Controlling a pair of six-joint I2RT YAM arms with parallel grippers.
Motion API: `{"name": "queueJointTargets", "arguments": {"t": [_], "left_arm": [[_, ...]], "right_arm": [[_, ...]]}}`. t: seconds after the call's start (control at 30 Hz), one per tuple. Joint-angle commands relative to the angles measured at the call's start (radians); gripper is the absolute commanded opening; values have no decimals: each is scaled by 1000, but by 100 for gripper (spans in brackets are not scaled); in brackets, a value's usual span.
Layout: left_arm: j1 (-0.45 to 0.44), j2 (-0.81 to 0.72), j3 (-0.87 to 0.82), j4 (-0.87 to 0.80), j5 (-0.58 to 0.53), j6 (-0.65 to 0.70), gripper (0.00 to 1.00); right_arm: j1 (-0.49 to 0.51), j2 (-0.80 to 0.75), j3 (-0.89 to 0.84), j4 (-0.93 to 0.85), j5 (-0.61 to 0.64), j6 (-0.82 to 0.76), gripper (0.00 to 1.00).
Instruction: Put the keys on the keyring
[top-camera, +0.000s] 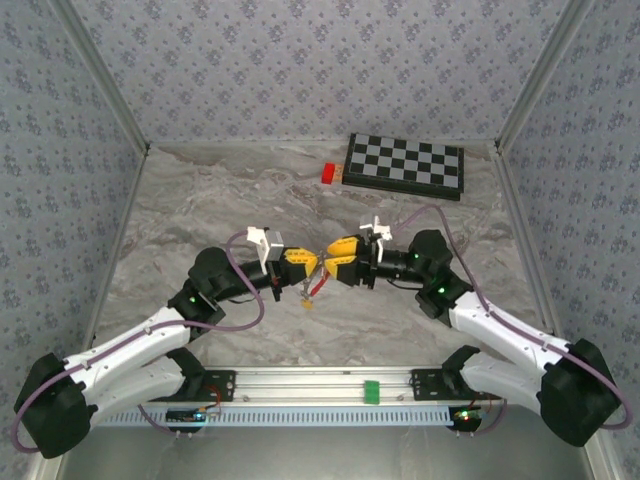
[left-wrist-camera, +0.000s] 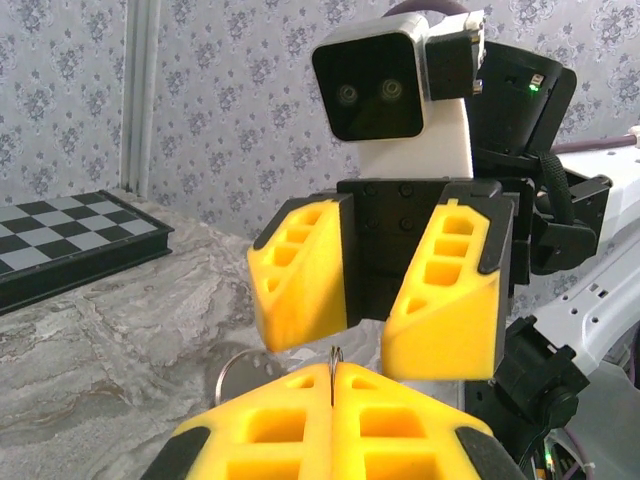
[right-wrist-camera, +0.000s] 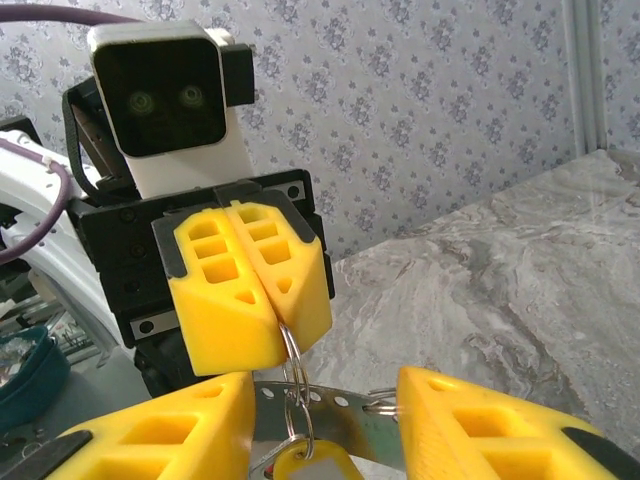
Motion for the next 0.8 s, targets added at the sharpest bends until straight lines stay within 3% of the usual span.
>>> {"name": "queueJointTargets", "arguments": {"t": [0.0,0.43,0.57,0.7,0.77], "left_arm": [[-9,-12,17,52,-10,-8,0],[-10,2,15,66,-10,-13,0],[-11,1,12,69,-11,-14,0],[-11,-6,9,68,-13,-13,0],[-11,-10,9,61,-14,-10,0]], "right_arm": [[15,23,36,31,-27,5,40],[34,39,48,36,-25,-4,23],[40,47,56,36,-24,-8,22],[38,53,62,19,-37,-17,0],[37,47,65,-9,-38,-35,0]]}}
